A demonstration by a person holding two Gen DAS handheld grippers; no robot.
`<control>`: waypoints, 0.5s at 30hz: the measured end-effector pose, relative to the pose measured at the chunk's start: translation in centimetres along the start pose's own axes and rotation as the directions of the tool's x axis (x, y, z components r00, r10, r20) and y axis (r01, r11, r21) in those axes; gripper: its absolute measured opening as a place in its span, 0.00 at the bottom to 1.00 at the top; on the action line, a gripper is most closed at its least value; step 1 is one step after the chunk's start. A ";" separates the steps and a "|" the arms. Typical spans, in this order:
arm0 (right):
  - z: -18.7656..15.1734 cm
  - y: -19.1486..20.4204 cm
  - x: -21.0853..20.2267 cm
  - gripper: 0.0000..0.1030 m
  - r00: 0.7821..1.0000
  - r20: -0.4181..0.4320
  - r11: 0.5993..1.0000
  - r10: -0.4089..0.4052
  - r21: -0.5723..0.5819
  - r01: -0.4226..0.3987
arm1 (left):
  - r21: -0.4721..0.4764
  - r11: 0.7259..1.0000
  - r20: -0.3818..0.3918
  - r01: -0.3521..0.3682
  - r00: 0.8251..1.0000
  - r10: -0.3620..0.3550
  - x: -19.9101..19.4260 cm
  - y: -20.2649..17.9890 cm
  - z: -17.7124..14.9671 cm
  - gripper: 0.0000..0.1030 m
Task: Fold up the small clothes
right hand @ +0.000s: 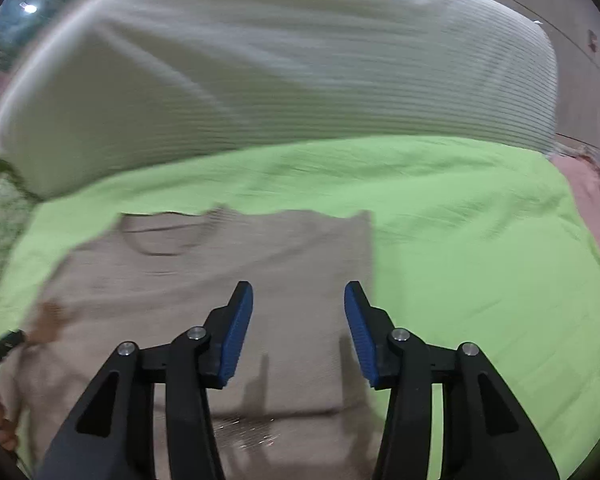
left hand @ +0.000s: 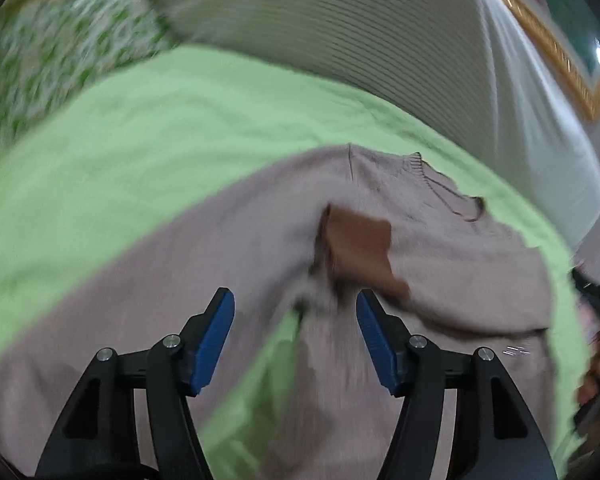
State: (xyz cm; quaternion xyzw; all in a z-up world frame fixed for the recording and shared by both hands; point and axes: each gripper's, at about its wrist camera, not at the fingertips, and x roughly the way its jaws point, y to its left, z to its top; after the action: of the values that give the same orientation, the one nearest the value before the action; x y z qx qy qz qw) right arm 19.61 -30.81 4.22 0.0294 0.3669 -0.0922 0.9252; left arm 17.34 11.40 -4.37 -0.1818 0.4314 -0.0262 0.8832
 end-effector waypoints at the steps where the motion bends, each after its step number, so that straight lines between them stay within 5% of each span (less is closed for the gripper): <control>1: -0.3 0.7 -0.6 0.49 1.000 0.000 1.000 0.030 0.002 -0.030 | -0.028 1.000 -0.006 0.012 1.000 -0.013 -0.7 0.7 -0.6 0.62; 9: -4.8 7.0 -4.7 0.52 0.964 -0.027 0.963 0.265 -0.036 -0.265 | -0.276 0.961 -0.053 -0.023 0.999 0.008 -6.2 8.1 -7.5 0.65; 15: -8.3 9.3 -5.1 0.55 0.946 -0.080 0.949 0.315 -0.004 -0.317 | -0.517 0.856 -0.054 -0.004 0.998 -0.028 -9.4 13.6 -12.6 0.66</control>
State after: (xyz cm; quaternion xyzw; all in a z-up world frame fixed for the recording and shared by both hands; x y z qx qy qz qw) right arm 12.21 -19.96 1.53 0.0837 0.3942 0.0614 0.9131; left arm 0.21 22.18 -9.07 -0.4138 0.4477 0.0795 0.7887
